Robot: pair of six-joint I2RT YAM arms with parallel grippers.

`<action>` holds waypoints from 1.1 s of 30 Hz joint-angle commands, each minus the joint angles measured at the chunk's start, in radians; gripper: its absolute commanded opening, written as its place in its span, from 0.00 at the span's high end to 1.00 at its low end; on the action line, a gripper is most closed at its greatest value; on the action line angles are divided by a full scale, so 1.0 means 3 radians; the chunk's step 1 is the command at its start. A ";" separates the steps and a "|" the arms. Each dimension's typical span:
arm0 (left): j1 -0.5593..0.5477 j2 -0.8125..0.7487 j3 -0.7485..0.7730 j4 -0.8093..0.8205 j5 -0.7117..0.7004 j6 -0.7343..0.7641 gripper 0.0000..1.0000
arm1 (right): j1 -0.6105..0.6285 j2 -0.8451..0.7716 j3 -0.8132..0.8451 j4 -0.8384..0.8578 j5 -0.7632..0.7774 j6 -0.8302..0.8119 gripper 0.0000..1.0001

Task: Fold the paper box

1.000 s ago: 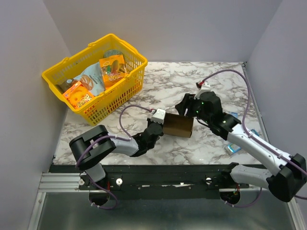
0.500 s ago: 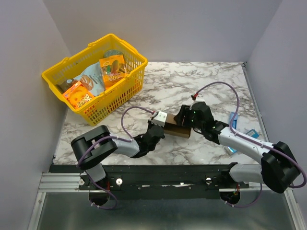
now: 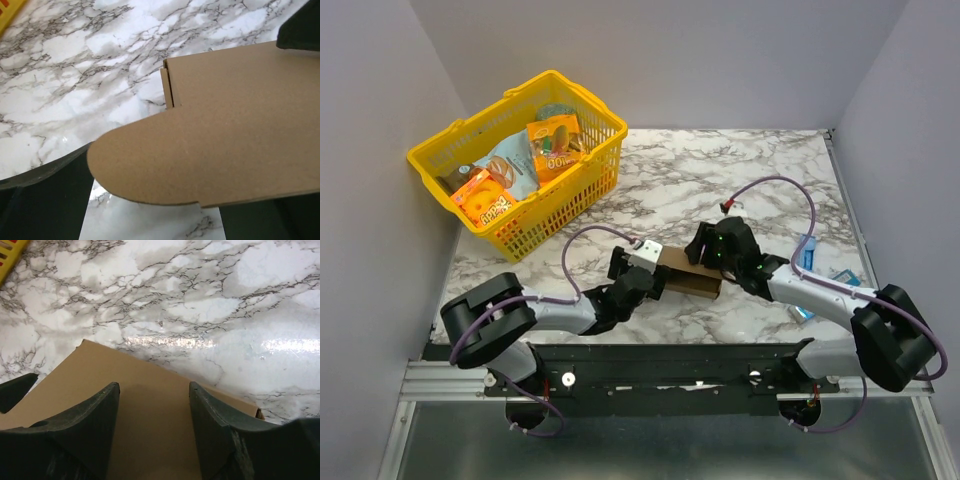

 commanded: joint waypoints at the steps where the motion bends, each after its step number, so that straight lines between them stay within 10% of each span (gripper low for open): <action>1: -0.0022 -0.0319 -0.0230 -0.0274 0.0339 -0.0044 0.01 | 0.0022 0.0076 -0.0051 0.0015 0.0174 0.0075 0.35; 33: 0.0034 -0.2349 -0.0236 -0.1950 0.1520 -0.0478 0.01 | 0.0053 -0.0455 0.0466 -0.0614 -0.0015 -0.0482 0.26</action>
